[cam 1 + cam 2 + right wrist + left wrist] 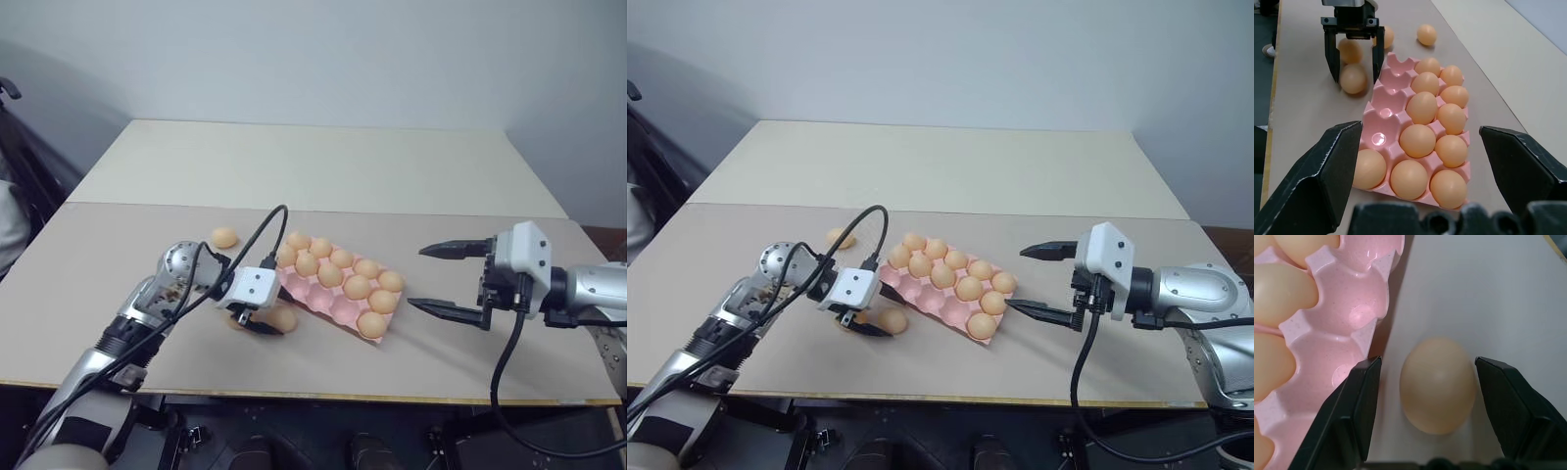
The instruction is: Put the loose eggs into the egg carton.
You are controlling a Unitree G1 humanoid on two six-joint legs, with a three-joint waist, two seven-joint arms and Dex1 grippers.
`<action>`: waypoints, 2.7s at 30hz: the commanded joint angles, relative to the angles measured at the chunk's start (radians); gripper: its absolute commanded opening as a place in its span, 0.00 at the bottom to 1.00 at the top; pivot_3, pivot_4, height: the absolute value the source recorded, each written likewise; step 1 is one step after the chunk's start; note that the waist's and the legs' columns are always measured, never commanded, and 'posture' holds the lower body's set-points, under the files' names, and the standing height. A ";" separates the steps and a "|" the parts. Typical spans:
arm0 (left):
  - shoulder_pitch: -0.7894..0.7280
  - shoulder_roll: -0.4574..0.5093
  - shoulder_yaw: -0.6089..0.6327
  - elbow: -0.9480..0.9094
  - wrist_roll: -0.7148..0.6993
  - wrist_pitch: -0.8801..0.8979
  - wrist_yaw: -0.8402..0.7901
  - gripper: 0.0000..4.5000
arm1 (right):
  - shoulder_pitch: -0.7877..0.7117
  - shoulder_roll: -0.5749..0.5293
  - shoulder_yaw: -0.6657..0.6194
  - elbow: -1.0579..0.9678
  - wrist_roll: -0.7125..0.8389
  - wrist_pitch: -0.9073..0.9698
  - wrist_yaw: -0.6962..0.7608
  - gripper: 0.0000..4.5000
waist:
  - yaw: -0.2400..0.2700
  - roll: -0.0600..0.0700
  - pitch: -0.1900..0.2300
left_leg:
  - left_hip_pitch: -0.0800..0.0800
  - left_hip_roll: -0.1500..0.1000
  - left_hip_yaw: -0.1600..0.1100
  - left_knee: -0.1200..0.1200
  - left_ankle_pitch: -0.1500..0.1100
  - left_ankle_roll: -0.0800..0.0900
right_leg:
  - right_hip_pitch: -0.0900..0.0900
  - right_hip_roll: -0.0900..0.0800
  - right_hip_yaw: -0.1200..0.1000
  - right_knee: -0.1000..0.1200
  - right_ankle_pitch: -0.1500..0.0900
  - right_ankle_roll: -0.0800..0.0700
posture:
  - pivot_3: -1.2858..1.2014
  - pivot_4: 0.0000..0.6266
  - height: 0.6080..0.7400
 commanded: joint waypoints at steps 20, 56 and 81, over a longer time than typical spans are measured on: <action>-0.126 -0.075 0.126 -0.044 -0.235 0.145 -0.043 0.34 | -0.026 -0.009 -0.036 -0.008 0.010 -0.012 -0.024 1.00 | 0.003 0.000 0.000 | -0.002 0.000 -0.001 0.003 0.000 0.000 | 0.000 0.000 -0.001 0.001 0.000 0.000 | 0.52 0.24 1.00; -0.122 -0.254 0.048 -0.023 -0.106 0.110 0.146 0.99 | 0.007 -0.019 -0.060 -0.035 0.013 -0.011 -0.061 1.00 | 0.001 0.000 0.000 | -0.006 -0.001 -0.002 0.012 -0.002 0.003 | 0.000 -0.001 -0.001 0.001 0.000 0.003 | 0.52 0.24 1.00; 0.538 0.395 0.911 -0.141 -0.532 0.342 -0.095 0.99 | -0.043 -0.069 -0.045 0.123 0.086 -0.010 0.205 1.00 | 0.004 0.002 0.001 | -0.005 0.002 0.000 0.011 -0.002 0.003 | -0.001 -0.001 -0.002 0.001 0.000 0.003 | 0.52 0.24 1.00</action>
